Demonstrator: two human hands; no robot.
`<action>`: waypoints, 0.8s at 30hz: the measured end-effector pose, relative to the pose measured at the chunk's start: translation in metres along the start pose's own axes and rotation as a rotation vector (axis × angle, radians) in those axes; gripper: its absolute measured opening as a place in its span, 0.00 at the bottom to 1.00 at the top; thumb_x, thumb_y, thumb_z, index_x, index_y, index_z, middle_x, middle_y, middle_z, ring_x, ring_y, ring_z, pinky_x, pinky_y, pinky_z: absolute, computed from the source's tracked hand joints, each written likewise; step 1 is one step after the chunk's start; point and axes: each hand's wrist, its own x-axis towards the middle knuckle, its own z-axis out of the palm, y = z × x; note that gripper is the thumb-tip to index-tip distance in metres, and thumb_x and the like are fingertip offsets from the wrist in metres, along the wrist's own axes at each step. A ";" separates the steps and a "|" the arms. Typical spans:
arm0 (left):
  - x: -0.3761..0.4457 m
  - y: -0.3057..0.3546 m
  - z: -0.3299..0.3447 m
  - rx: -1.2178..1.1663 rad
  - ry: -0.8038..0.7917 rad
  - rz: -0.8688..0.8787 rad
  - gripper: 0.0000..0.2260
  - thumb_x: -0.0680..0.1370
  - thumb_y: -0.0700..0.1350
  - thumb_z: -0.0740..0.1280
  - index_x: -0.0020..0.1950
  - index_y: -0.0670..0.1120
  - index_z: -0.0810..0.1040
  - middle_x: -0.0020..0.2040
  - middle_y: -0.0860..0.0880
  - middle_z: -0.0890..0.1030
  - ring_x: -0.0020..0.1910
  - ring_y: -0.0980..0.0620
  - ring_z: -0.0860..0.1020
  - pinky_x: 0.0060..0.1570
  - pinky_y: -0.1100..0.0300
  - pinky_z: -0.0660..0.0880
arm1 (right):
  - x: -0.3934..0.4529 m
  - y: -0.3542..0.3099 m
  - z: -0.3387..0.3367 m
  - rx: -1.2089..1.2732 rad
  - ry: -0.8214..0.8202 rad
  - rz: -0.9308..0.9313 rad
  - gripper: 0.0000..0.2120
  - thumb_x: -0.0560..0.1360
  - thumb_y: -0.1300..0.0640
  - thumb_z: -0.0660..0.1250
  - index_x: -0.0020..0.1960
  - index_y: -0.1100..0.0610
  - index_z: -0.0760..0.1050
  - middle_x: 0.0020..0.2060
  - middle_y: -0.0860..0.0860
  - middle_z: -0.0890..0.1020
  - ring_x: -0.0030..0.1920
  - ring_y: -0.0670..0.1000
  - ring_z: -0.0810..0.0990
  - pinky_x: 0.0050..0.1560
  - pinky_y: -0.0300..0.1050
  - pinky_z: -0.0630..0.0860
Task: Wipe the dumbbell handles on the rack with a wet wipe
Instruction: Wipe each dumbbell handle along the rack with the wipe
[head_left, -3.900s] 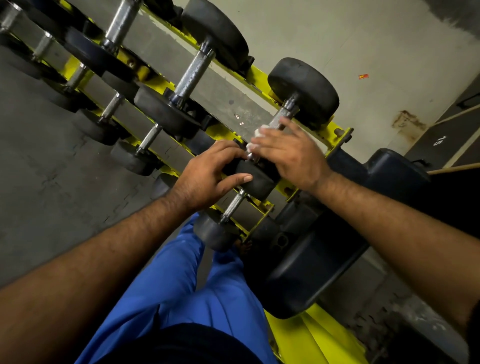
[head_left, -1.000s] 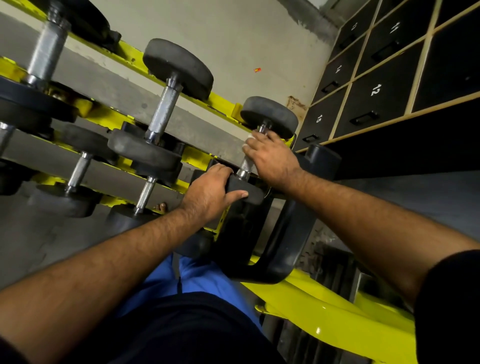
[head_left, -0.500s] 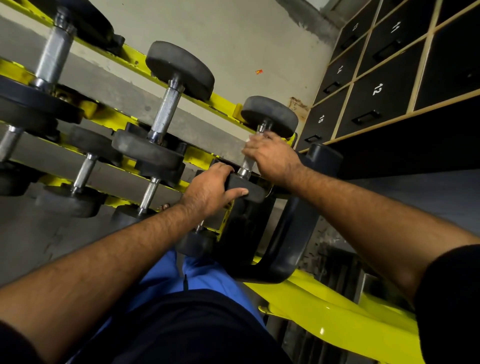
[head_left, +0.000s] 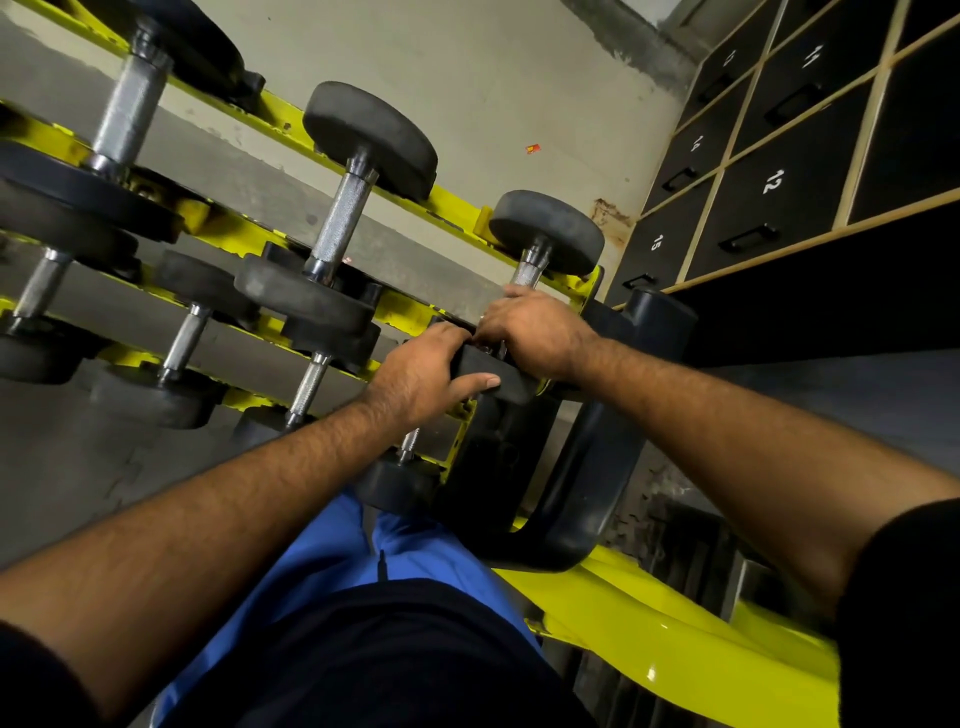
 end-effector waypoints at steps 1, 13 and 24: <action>-0.001 0.000 0.000 0.003 0.000 0.004 0.27 0.74 0.63 0.70 0.64 0.47 0.75 0.59 0.50 0.77 0.54 0.50 0.77 0.52 0.53 0.77 | -0.002 0.003 -0.003 0.008 0.011 -0.010 0.19 0.71 0.58 0.72 0.61 0.48 0.81 0.56 0.46 0.83 0.60 0.49 0.79 0.74 0.51 0.62; 0.019 -0.028 -0.002 -0.016 -0.085 0.058 0.27 0.65 0.49 0.80 0.60 0.48 0.76 0.55 0.51 0.79 0.53 0.50 0.78 0.51 0.56 0.75 | -0.009 0.002 0.007 0.086 0.249 0.161 0.12 0.78 0.58 0.65 0.58 0.54 0.82 0.57 0.50 0.83 0.66 0.53 0.74 0.75 0.52 0.56; 0.020 -0.029 0.008 0.128 -0.018 0.177 0.21 0.67 0.52 0.78 0.53 0.47 0.75 0.49 0.49 0.79 0.48 0.48 0.76 0.45 0.49 0.76 | -0.010 -0.002 0.010 0.090 0.250 0.203 0.13 0.76 0.59 0.67 0.59 0.53 0.82 0.57 0.50 0.83 0.66 0.53 0.74 0.75 0.52 0.55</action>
